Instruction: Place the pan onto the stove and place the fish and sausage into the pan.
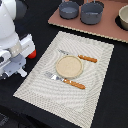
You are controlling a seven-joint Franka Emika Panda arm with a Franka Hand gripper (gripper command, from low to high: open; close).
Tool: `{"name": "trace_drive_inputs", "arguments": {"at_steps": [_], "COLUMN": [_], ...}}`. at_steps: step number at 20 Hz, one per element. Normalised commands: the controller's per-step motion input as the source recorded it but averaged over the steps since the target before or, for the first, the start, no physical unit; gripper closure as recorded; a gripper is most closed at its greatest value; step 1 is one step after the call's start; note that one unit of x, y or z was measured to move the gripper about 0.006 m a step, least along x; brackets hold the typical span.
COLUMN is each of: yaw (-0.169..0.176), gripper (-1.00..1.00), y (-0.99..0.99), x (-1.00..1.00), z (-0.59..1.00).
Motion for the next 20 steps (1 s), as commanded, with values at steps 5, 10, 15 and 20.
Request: {"name": "trace_drive_inputs", "arguments": {"at_steps": [5, 10, 15, 20], "yaw": [-0.018, -0.021, -0.017, 0.000], "gripper": [1.00, 1.00, 1.00, 1.00], "y": [0.13, 0.47, 0.76, 0.92], "x": [0.14, 0.39, 0.58, 0.30], "z": [1.00, 1.00, 1.00, 0.83]}}
